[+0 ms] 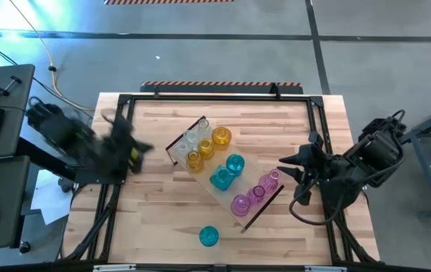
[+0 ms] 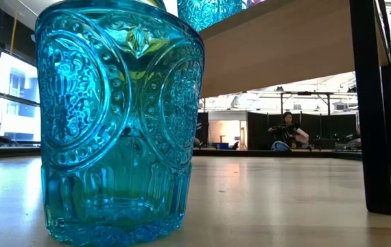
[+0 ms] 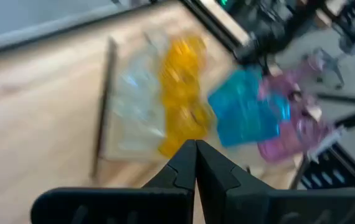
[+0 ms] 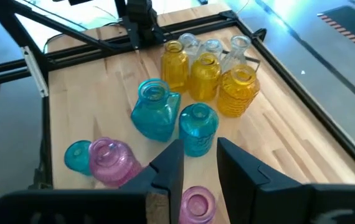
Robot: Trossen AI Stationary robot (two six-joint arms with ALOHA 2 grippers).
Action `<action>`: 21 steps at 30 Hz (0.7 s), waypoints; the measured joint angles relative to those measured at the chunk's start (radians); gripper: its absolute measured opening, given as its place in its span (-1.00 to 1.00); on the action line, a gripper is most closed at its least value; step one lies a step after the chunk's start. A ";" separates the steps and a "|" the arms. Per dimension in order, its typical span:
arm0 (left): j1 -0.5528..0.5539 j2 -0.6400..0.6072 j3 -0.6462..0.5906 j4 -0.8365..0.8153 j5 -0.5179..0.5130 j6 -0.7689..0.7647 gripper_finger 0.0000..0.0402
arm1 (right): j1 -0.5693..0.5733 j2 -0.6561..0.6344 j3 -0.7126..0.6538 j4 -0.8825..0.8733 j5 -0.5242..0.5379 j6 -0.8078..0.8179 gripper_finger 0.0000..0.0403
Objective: Sort vases onto shelf
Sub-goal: Put the left blue flower vase on the shelf aligned with the other blue flower vase
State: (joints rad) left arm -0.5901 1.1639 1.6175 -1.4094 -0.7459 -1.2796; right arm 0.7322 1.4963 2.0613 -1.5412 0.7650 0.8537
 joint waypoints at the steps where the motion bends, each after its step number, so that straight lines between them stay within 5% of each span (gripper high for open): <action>1: -0.019 -0.005 -0.074 0.072 0.001 -0.009 -1.00 | 0.000 0.000 0.000 -0.004 0.009 0.002 -0.62; 9: -0.029 0.114 -0.485 0.796 -0.003 0.004 -1.00 | -0.002 -0.010 0.000 -0.014 0.055 0.003 -0.62; 21: 0.022 0.344 -0.522 1.216 0.187 0.065 -1.00 | -0.006 -0.083 0.000 -0.006 0.100 0.040 -0.62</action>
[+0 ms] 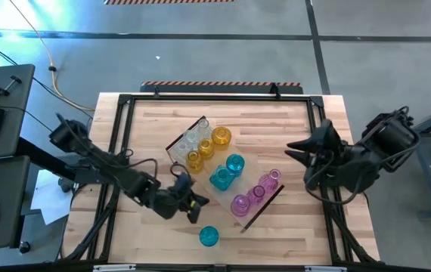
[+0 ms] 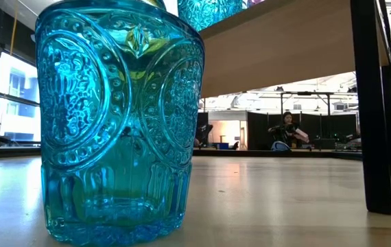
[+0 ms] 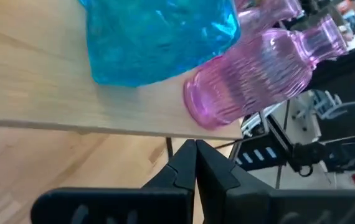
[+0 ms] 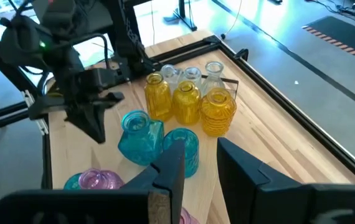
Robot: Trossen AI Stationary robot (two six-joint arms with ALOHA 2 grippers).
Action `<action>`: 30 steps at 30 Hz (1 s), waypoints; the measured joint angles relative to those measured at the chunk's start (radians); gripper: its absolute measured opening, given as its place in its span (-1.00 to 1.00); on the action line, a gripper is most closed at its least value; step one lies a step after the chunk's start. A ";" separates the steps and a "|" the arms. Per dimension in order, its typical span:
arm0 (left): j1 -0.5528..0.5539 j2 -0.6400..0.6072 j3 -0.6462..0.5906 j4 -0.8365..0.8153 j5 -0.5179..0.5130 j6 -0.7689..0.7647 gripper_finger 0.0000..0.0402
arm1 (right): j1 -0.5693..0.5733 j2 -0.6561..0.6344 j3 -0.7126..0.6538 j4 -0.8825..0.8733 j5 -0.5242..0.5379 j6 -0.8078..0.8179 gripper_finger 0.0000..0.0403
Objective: Sort vases onto shelf
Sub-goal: Put the left blue flower vase on the shelf aligned with the other blue flower vase
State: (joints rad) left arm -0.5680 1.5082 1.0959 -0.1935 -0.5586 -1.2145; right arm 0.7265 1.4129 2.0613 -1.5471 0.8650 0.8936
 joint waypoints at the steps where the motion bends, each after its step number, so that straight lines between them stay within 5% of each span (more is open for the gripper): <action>1: 0.007 0.013 -0.001 0.030 0.007 0.011 -1.00 | 0.000 -0.002 0.000 0.001 0.000 0.000 -0.62; 10: 0.080 0.050 0.001 0.151 0.019 0.086 -1.00 | 0.000 -0.005 0.000 0.003 0.000 0.012 -0.62; 30: 0.132 0.050 0.001 0.148 0.037 0.139 -1.00 | 0.000 -0.005 0.000 0.025 0.000 0.025 -0.62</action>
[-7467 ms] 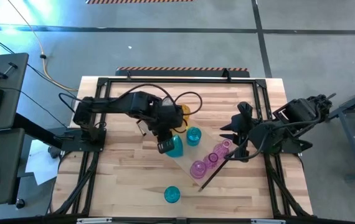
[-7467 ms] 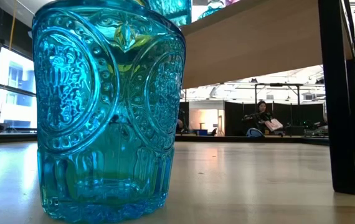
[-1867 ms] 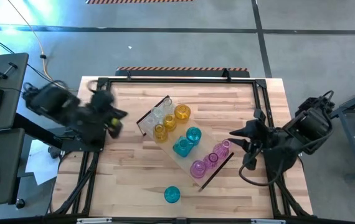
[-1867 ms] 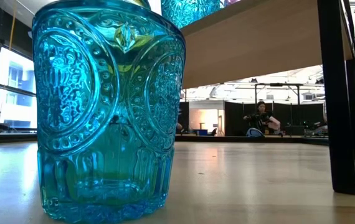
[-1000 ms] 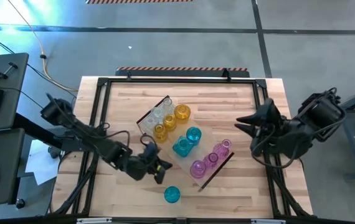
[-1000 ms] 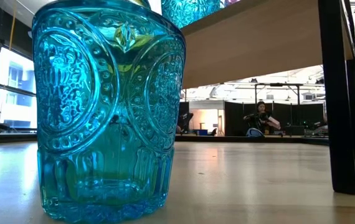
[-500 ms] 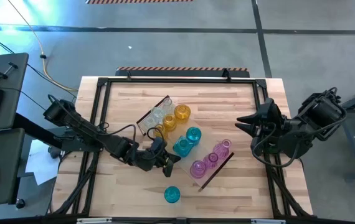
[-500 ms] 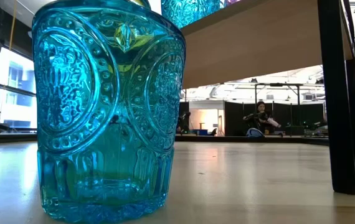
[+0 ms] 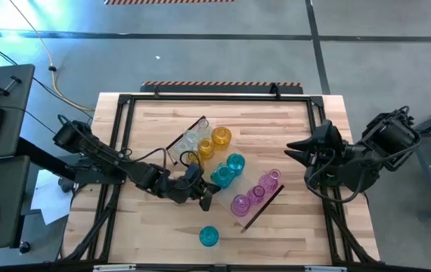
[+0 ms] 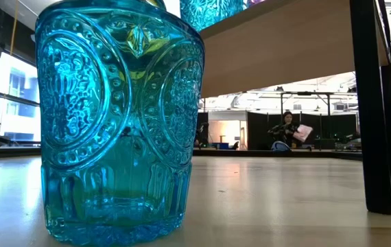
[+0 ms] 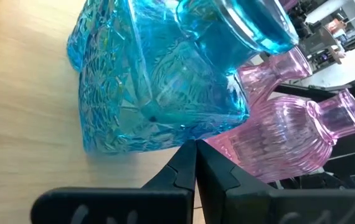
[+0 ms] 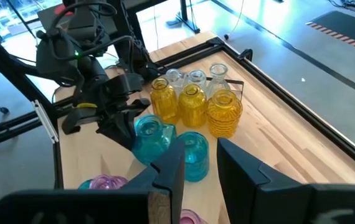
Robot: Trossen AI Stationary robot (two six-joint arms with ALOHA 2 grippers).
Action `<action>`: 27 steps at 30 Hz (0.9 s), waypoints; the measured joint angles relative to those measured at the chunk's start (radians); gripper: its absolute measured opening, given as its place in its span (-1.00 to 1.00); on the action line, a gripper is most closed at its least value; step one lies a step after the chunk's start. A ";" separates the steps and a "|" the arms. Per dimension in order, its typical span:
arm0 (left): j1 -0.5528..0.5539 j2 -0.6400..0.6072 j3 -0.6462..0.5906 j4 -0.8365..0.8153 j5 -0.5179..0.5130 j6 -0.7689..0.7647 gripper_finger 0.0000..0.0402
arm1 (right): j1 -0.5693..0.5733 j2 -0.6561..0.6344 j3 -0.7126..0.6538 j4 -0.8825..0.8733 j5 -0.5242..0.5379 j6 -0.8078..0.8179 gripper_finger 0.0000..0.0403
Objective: Sort vases onto shelf
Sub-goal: Put the left blue flower vase on the shelf aligned with the other blue flower vase
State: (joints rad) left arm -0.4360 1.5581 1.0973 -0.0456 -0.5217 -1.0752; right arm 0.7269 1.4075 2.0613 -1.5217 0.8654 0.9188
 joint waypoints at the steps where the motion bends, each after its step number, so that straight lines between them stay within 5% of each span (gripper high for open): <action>1: 0.001 0.000 0.000 0.000 0.000 0.005 -1.00 | 0.000 0.000 0.000 0.005 0.000 0.000 -0.62; 27: 0.037 0.000 0.000 0.030 0.007 0.085 -1.00 | 0.000 0.014 0.000 0.067 -0.001 -0.007 -0.62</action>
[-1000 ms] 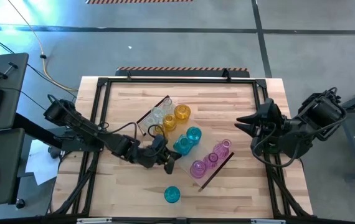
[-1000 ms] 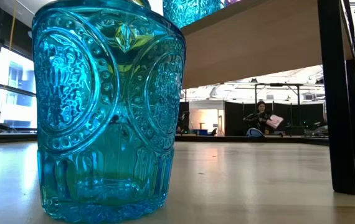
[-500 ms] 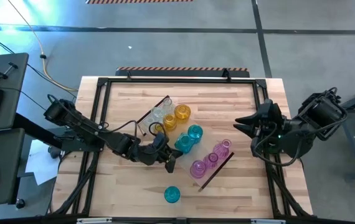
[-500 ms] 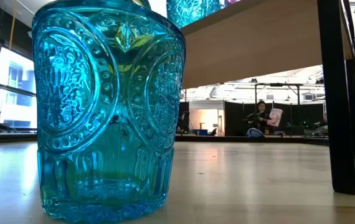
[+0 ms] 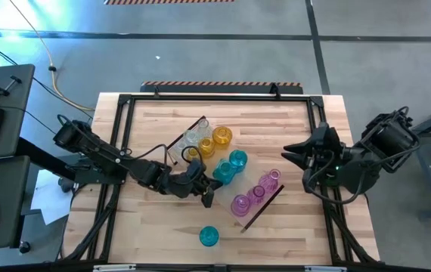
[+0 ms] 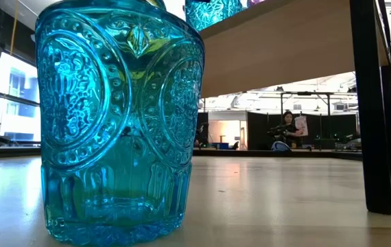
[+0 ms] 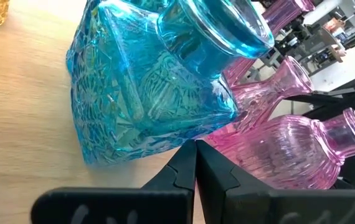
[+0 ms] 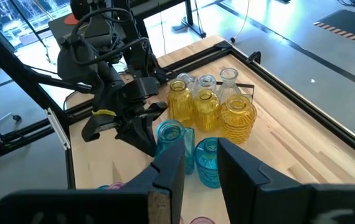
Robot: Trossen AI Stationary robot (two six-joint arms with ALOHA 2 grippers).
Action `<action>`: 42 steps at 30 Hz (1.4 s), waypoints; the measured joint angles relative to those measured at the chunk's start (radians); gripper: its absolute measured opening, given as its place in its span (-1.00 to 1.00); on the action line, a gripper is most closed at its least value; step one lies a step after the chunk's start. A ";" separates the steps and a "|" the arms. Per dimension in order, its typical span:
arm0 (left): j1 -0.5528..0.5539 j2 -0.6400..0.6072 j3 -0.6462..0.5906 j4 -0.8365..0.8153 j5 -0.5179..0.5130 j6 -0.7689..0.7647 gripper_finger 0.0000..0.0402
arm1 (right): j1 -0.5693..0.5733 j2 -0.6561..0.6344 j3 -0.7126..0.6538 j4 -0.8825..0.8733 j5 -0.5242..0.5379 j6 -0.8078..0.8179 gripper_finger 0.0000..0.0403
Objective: Sort vases onto shelf
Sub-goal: Put the left blue flower vase on the shelf aligned with the other blue flower vase, then put the blue flower vase on the shelf aligned with the other blue flower vases
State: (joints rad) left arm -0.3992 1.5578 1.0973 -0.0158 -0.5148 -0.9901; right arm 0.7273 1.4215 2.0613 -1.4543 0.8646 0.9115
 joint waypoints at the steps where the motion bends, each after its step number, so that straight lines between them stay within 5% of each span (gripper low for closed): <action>1: 0.000 0.000 0.000 0.000 0.000 0.000 -1.00 | 0.000 0.000 0.000 0.001 0.000 0.000 -0.62; 14: -0.064 -0.055 0.000 0.089 -0.021 0.095 -1.00 | 0.000 -0.001 0.000 0.000 -0.002 -0.021 -0.62; 26: -0.096 -0.303 -0.001 0.046 -0.171 0.288 -1.00 | -0.148 -0.001 -0.086 0.010 -0.020 -0.086 -0.63; 36: -0.096 -0.558 0.001 -0.108 -0.229 0.444 -1.00 | -0.530 -0.001 -0.113 0.272 -0.433 -0.458 -0.96; 42: -0.095 -0.692 0.001 -0.269 -0.277 0.453 -1.00 | -0.804 0.047 -0.113 0.327 -0.699 -0.569 -0.99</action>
State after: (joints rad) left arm -0.4947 0.8663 1.0981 -0.2845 -0.7917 -0.5374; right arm -0.0771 1.4681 1.9484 -1.1271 0.1658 0.3427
